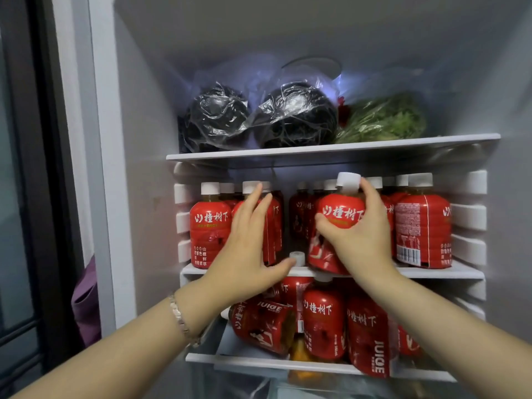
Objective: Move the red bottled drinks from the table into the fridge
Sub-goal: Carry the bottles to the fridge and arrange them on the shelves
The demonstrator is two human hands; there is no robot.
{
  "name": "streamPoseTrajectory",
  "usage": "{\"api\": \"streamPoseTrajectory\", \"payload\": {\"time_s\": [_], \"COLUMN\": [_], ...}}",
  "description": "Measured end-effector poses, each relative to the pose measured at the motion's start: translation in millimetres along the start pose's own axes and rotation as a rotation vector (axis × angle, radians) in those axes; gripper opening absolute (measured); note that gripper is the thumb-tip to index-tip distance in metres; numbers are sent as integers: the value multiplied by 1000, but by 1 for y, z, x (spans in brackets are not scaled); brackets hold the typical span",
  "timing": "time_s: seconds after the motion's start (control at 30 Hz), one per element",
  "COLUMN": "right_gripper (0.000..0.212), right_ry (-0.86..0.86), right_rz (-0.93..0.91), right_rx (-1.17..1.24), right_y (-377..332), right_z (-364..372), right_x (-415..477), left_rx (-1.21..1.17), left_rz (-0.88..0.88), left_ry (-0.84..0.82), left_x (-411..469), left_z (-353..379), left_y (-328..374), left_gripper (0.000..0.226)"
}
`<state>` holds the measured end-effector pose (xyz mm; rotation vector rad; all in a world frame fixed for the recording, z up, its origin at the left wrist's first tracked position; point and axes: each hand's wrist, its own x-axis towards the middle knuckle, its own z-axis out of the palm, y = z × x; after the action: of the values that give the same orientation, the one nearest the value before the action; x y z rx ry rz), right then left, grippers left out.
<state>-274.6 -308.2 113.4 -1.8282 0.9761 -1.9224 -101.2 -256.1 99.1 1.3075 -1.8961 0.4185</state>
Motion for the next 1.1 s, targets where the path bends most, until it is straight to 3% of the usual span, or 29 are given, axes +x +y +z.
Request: {"api": "streamPoseTrajectory", "payload": {"time_s": [0.07, 0.13, 0.23, 0.3, 0.37, 0.43, 0.53, 0.63, 0.73, 0.8, 0.87, 1.03, 1.1], "right_gripper": [82, 81, 54, 36, 45, 66, 86, 94, 95, 113, 131, 127, 144], "right_ry": [-60, -195, -456, -461, -310, -223, -191, -186, -329, -418, -446, -417, -430], "right_rz": [10, 2, 101, 65, 12, 104, 171, 182, 397, 544, 601, 658, 660], "right_rx": [118, 188, 341, 242, -49, -273, -376, -463, -449, -418, -279, 47, 110], "right_y": [-16, -29, -40, -35, -20, -7, 6, 11, 18, 26, 33, 44, 44], "right_z": [10, 21, 27, 24, 21, 19, 29, 45, 57, 67, 71, 69, 71], "right_x": [-13, -25, -24, -12, 5, 18, 28, 37, 42, 42, 46, 61, 61], "left_rx": [-366, -583, -613, -548, -513, -476, -439, -422, -411, -404, -378, -346, -338], "left_rz": [-148, -219, -295, -334, -353, -360, -381, -400, -382, -387, -390, -391, -389], "left_ry": [-130, -126, 50, 149, 257, 378, 501, 536, 524, 507, 483, 471, 467], "left_x": [-1, -2, -5, -10, -11, -8, -2, 3, 3, 0, -3, -4, -3], "left_z": [-5, -6, -11, -14, -17, -23, -32, -35, -34, -31, -30, -28, -28], "left_y": [15, 26, 30, 29, 29, 27, 17, 8, 6, 3, 1, -1, -1], "left_gripper": [105, 92, 85, 90, 89, 87, 88, 88, 88, 91, 95, 94, 95]}}
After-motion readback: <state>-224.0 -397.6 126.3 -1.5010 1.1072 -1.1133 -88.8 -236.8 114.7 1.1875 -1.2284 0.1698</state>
